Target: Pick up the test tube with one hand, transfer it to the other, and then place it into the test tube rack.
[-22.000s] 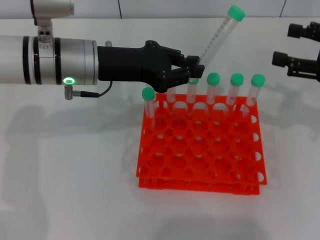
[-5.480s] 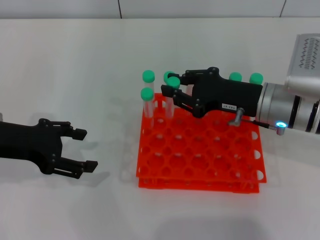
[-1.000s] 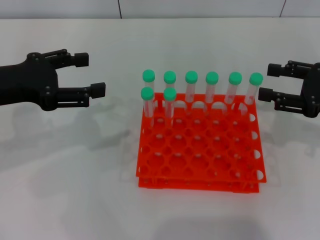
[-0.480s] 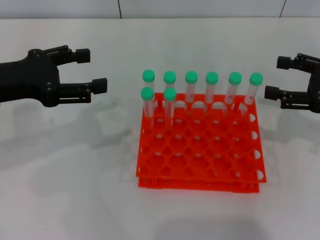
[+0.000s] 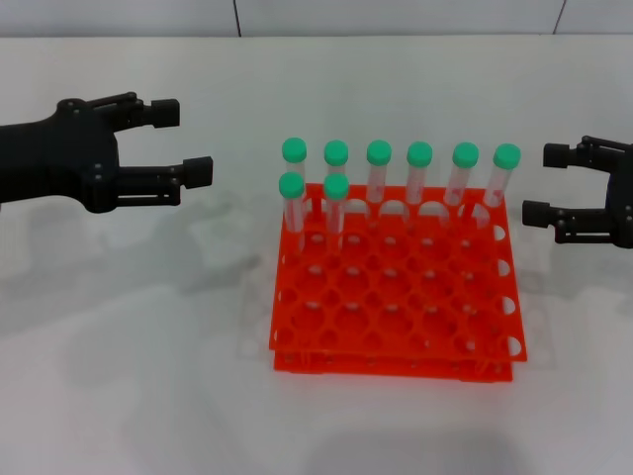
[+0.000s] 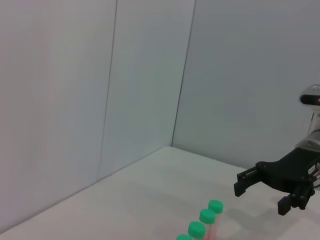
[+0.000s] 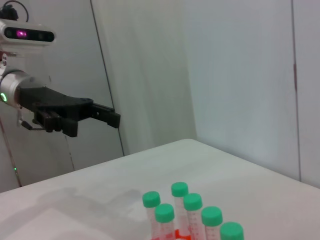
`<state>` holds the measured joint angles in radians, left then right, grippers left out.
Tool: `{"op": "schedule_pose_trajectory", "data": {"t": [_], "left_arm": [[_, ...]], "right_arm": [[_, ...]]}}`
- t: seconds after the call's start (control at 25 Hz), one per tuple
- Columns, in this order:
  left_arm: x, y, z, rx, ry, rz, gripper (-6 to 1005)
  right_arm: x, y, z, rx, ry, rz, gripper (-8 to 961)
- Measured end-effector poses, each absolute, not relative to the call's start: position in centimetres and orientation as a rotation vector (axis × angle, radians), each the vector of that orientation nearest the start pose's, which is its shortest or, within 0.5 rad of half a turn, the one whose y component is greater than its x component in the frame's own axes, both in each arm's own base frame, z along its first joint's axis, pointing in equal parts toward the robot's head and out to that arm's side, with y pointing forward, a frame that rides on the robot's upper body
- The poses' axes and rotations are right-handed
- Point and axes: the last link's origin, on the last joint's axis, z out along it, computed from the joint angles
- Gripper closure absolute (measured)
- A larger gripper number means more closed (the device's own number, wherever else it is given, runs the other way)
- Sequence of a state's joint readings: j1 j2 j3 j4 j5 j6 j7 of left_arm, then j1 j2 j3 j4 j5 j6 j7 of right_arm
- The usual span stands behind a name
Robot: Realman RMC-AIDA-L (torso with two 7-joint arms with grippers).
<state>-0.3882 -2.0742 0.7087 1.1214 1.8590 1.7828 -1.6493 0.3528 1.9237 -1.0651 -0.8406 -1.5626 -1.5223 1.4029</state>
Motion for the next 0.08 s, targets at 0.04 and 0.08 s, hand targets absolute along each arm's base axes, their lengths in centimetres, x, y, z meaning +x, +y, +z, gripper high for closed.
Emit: {"op": "schedule_pose_trajectory", "data": {"t": [0.04,0.08], "left_arm": [[-23.55,30.85,8.1,-2.695,-0.52,-0.76,116],[-23.56,30.84,8.09,-2.696,-0.522,-0.759,116]], "right_arm": [[26.32,32.23,5.82,-2.675,0.423,0.735,89],[26.3,32.19,5.84,-2.677,0.421,0.736,89]]}}
